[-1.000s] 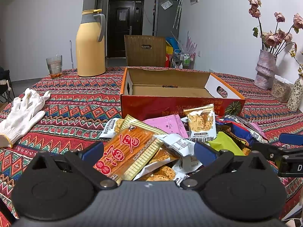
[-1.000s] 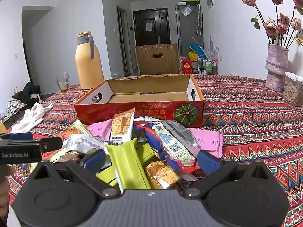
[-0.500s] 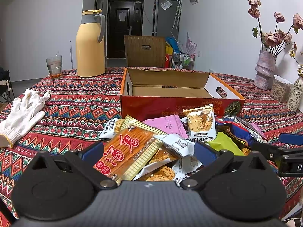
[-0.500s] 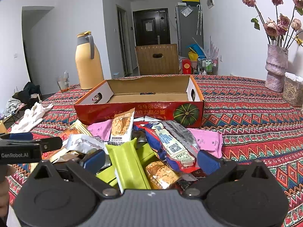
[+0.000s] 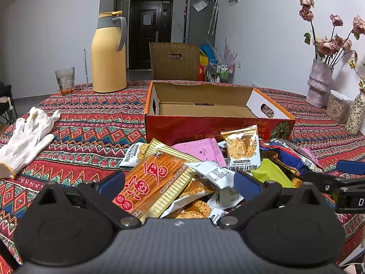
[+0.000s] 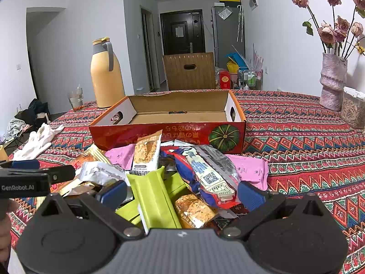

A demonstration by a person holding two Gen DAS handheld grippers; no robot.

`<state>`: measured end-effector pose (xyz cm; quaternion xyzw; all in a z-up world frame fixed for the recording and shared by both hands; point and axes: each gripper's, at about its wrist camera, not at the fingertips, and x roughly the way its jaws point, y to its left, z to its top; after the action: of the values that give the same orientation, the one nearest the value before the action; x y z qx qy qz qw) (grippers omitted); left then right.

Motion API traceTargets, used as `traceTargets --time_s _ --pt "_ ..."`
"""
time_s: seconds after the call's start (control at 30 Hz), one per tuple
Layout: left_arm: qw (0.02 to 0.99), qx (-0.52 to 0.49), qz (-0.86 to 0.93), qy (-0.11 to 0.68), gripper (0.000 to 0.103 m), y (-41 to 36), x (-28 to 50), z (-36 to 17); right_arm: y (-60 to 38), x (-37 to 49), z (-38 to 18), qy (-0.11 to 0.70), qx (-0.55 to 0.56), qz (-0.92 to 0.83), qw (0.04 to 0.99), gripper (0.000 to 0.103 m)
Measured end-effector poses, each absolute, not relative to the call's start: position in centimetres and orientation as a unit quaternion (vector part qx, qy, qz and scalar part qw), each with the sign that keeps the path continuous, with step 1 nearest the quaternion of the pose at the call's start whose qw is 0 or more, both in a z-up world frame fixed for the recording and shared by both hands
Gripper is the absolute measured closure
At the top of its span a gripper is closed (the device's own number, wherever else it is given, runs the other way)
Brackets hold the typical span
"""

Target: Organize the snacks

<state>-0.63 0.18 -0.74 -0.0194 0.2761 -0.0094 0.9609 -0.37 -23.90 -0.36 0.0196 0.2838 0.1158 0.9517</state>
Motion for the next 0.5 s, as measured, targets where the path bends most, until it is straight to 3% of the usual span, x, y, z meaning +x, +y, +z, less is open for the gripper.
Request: traceTargets --time_s 0.27,0.5 --pt "0.960 -0.020 -0.009 0.278 0.000 0.2 -0.6 -0.9 -23.3 -0.5 -0.4 0.279 0.013 0.128 0.952 0.015" --pt "0.959 -0.023 -0.008 0.281 0.000 0.7 -0.6 -1.2 -21.8 -0.1 -0.6 0.288 -0.007 0.162 0.944 0.042"
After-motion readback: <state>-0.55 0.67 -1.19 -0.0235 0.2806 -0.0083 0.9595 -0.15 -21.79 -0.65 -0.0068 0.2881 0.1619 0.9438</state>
